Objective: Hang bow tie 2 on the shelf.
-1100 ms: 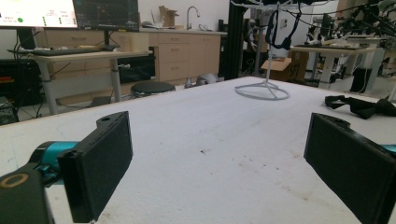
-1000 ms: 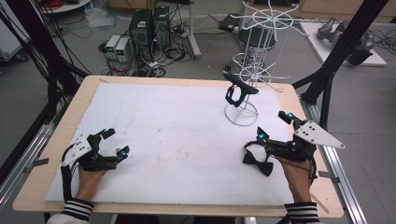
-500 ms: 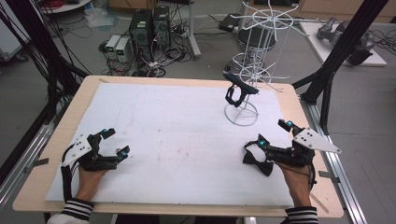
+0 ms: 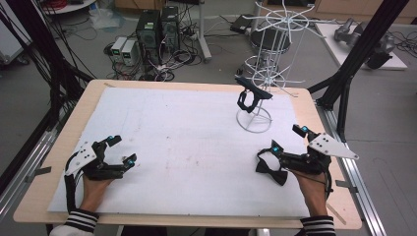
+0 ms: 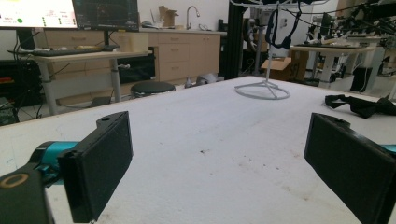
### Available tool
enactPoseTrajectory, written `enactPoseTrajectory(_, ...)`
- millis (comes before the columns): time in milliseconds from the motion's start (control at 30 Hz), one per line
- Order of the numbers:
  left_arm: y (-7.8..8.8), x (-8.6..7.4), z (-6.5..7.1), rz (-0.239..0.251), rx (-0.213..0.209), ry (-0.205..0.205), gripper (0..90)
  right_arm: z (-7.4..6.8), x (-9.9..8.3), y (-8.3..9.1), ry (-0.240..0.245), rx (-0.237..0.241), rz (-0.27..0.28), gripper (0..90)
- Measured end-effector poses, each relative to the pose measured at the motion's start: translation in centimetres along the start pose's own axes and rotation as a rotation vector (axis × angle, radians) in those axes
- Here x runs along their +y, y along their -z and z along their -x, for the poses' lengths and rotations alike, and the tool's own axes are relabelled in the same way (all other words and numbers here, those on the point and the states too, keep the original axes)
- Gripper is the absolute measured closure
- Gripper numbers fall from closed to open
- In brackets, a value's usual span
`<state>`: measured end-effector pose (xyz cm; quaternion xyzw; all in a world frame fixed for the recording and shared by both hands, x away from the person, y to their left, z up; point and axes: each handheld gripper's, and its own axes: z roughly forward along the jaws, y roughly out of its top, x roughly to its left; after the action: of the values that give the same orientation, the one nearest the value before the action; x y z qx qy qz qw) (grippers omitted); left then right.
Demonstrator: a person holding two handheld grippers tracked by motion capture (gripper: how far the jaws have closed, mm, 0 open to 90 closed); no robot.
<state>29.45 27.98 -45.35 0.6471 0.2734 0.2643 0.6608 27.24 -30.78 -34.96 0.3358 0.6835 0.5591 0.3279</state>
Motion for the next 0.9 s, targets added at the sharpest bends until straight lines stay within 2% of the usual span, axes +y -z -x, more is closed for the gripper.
enactPoseTrajectory(233, 0.0, 0.0, 0.0, -0.001, 0.000, -0.002, 8.3, 0.8, 0.1, 0.4, 0.001, -0.001, -0.038, 12.2)
enactPoseTrajectory(500, 0.0, 0.0, 0.0, 0.001, -0.006, -0.002, 8.3, 1.7, 0.1, 0.3, 0.005, 0.045, -0.111, 12.2)
enactPoseTrajectory(700, 0.1, 0.0, 0.1, 0.001, -0.004, -0.008, 8.3, 2.1, -0.2, -0.6, 0.037, 0.081, -0.189, 12.2)
enactPoseTrajectory(900, 0.1, 0.0, 0.1, 0.000, 0.000, -0.009, 8.3, 2.3, -1.1, -1.4, 0.072, 0.154, -0.304, 12.2)
